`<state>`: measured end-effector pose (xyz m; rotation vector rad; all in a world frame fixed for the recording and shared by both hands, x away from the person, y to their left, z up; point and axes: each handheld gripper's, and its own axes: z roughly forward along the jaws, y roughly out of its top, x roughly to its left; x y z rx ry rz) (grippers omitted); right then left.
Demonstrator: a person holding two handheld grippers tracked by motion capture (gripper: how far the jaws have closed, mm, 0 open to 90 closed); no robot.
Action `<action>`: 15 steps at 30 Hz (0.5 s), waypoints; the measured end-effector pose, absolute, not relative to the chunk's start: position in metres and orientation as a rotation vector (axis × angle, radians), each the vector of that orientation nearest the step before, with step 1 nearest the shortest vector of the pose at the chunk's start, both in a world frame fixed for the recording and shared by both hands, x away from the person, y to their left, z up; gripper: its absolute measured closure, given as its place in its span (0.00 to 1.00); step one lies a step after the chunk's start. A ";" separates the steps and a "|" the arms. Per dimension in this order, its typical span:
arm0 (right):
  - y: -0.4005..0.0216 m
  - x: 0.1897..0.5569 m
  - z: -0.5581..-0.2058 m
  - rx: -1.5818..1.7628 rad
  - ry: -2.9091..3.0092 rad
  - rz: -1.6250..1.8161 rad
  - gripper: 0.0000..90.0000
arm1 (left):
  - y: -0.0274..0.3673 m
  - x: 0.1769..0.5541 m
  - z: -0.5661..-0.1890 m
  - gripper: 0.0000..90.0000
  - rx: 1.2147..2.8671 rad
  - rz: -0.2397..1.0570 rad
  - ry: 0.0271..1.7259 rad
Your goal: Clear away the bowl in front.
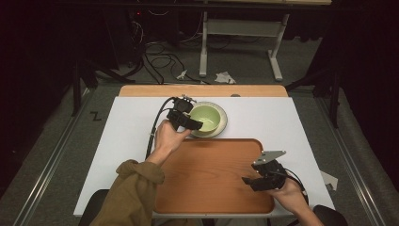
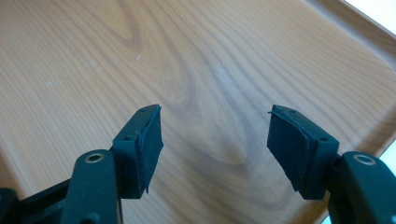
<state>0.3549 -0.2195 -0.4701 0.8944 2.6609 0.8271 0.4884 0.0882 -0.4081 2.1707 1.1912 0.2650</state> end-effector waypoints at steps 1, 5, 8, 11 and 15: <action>-0.220 0.355 -0.470 0.893 2.661 0.827 0.40 | 0.088 0.491 -0.408 0.43 2.180 0.274 1.194; -0.220 0.355 -0.470 0.894 2.660 0.837 0.40 | 0.087 0.500 -0.409 0.43 2.182 0.297 1.215; -0.220 0.355 -0.470 0.894 2.664 0.832 0.40 | 0.086 0.505 -0.411 0.43 2.188 0.312 1.228; -0.219 0.355 -0.470 0.896 2.664 0.826 0.40 | 0.087 0.511 -0.413 0.42 2.205 0.321 1.248; -0.219 0.354 -0.470 0.901 2.661 0.836 0.40 | 0.090 0.518 -0.418 0.41 2.201 0.315 1.280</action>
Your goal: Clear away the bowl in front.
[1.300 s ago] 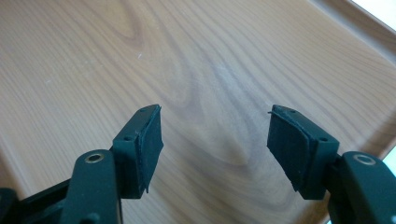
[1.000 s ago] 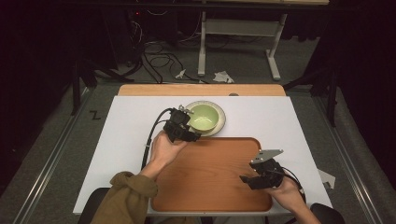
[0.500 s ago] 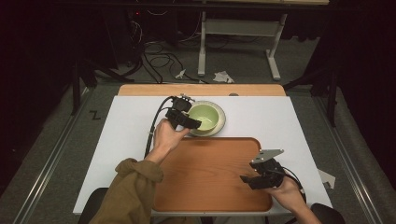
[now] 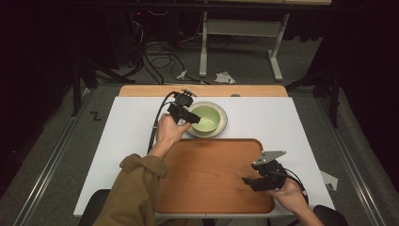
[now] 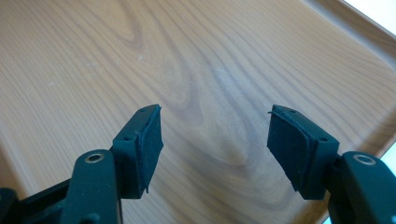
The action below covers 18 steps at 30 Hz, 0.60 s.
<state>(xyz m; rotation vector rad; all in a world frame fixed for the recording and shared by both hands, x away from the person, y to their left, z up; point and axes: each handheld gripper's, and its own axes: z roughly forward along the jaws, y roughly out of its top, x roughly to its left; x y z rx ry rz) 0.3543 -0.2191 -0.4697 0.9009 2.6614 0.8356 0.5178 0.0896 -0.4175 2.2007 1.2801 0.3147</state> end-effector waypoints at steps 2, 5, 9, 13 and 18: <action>-0.219 0.355 -0.470 0.895 2.665 0.827 0.40 | 0.091 0.521 -0.421 0.41 2.199 0.307 1.299; -0.219 0.355 -0.470 0.892 2.667 0.830 0.40 | 0.092 0.526 -0.425 0.41 2.201 0.307 1.328; -0.219 0.355 -0.470 0.891 2.673 0.827 0.40 | 0.094 0.531 -0.431 0.41 2.194 0.293 1.360; -0.219 0.354 -0.470 0.889 2.674 0.818 0.40 | 0.094 0.534 -0.435 0.41 2.179 0.277 1.379; -0.219 0.354 -0.470 0.889 2.669 0.827 0.40 | 0.095 0.539 -0.439 0.41 2.146 0.226 1.401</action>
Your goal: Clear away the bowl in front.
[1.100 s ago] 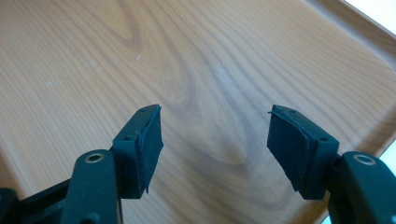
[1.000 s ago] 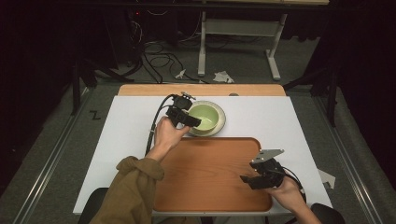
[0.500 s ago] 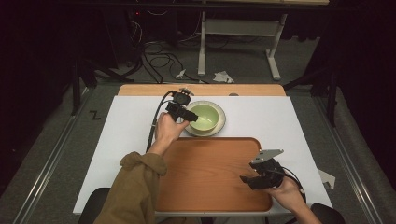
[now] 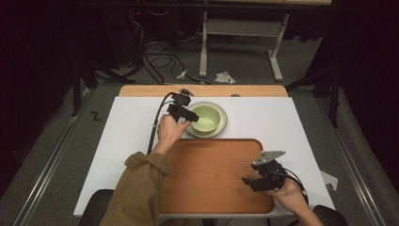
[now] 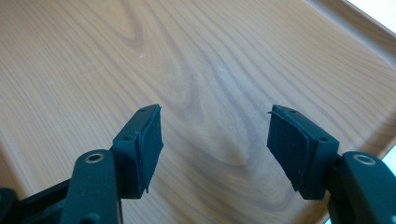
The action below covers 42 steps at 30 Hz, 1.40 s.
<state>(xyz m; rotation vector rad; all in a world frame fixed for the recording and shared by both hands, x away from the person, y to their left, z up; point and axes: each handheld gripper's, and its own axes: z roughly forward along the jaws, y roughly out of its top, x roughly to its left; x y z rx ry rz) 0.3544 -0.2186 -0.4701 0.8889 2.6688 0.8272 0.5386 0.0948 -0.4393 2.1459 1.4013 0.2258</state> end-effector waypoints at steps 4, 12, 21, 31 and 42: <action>-0.219 0.354 -0.470 0.891 2.668 0.829 0.40 | 0.093 0.542 -0.445 0.42 2.167 0.207 1.422; -0.218 0.354 -0.470 0.885 2.671 0.826 0.40 | 0.088 0.545 -0.452 0.49 2.165 0.208 1.449; -0.218 0.354 -0.470 0.882 2.673 0.827 0.40 | 0.088 0.549 -0.457 0.67 2.136 0.164 1.510; -0.218 0.354 -0.471 0.874 2.677 0.825 0.40 | 0.090 0.555 -0.460 0.82 2.044 0.101 1.595; -0.218 0.354 -0.471 0.878 2.677 0.817 0.40 | 0.095 0.558 -0.455 0.91 1.945 0.051 1.617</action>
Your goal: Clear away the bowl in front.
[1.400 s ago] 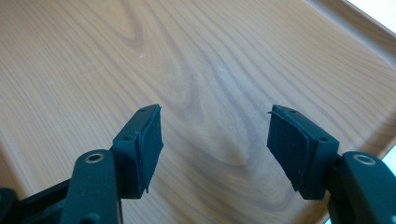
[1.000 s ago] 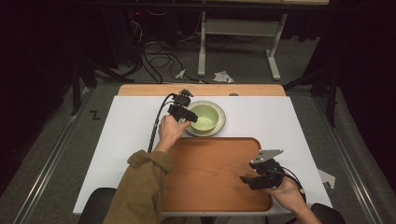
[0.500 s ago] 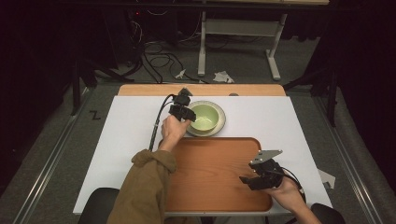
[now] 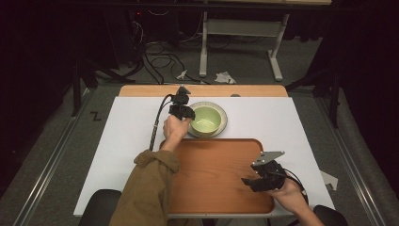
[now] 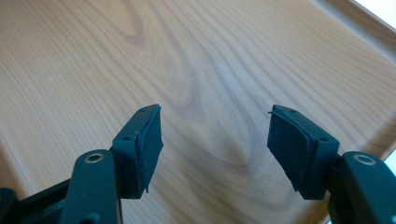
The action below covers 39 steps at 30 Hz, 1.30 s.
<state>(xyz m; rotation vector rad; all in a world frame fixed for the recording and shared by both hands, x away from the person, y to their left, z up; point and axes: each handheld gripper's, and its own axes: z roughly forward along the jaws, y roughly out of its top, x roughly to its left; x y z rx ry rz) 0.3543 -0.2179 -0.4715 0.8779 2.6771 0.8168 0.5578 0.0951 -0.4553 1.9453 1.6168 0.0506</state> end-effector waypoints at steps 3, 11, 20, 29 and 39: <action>-0.218 0.355 -0.472 0.879 2.677 0.815 0.40 | 0.094 0.556 -0.451 0.91 1.950 0.063 1.598; -0.218 0.355 -0.472 0.871 2.681 0.818 0.40 | 0.096 0.553 -0.445 0.91 1.943 0.075 1.576; -0.218 0.355 -0.472 0.869 2.673 0.819 0.40 | 0.099 0.544 -0.430 0.91 1.935 0.063 1.499; -0.218 0.355 -0.472 0.867 2.675 0.815 0.40 | 0.101 0.534 -0.417 0.91 1.954 0.055 1.436; -0.218 0.355 -0.472 0.864 2.673 0.811 0.40 | 0.098 0.517 -0.402 0.91 1.990 0.078 1.354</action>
